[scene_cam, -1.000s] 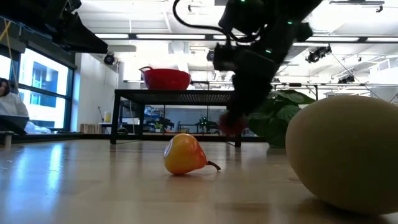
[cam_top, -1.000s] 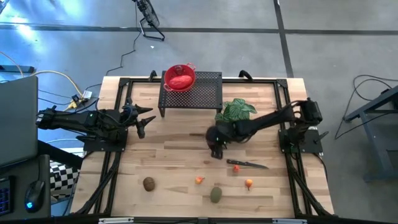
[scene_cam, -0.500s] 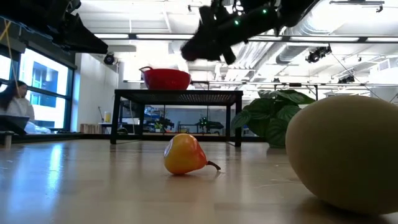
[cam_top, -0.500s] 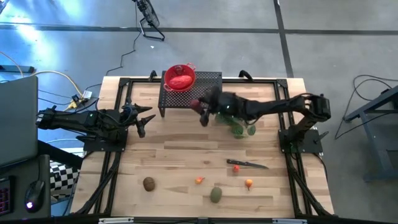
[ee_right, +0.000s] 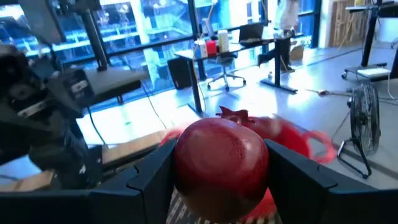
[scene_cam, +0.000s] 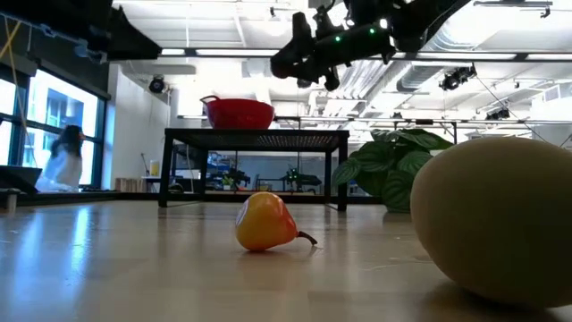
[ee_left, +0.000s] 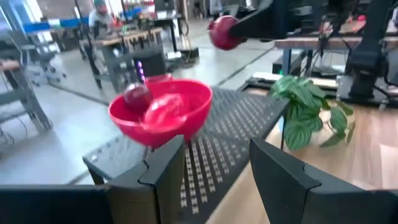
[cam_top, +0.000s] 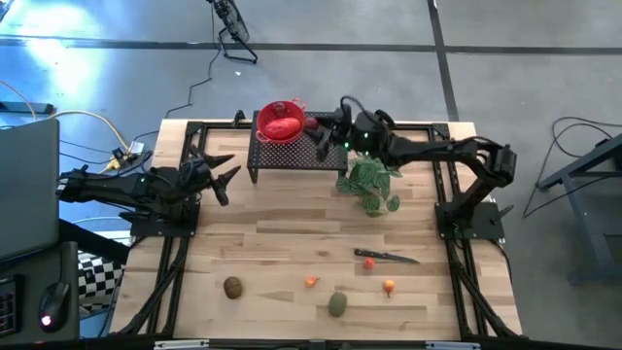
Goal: Pick & Place Fruit
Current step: Put the red pomegranate in the red strainer bowl on the shelf
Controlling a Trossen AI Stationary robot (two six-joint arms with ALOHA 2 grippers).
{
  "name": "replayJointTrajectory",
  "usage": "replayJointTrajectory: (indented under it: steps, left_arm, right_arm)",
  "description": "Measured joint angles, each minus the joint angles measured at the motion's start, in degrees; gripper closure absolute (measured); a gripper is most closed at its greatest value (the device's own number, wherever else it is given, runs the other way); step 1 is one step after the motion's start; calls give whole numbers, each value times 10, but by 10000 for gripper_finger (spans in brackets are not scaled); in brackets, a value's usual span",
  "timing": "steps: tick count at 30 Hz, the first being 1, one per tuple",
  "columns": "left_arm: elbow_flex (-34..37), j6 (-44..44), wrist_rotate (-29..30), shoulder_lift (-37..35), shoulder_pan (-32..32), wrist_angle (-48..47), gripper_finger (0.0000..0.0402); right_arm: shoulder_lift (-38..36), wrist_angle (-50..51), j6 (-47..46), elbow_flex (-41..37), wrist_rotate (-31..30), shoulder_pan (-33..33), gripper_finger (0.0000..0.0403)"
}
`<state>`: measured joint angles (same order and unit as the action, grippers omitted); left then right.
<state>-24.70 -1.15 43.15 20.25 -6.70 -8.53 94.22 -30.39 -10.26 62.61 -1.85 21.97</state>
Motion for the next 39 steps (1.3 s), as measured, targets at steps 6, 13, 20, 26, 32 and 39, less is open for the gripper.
replayJointTrajectory:
  steps: [6,13,20,26,32,39]
  left_arm:
    - [-5,-1,1,1,0,17,227]
    - [-5,-16,44,1,0,14,227]
    - [-5,-4,30,1,0,15,227]
    - [-5,0,24,1,0,13,227]
    - [-5,0,24,1,0,11,227]
    - [-5,-1,25,1,0,11,227]
  right_arm:
    - [40,1,0,68,56,36,188]
    - [111,14,-14,131,77,48,188]
    - [112,5,-6,140,63,50,188]
    - [112,23,-16,140,57,56,188]
    - [113,39,-15,140,80,55,188]
    - [147,-27,-20,151,66,55,188]
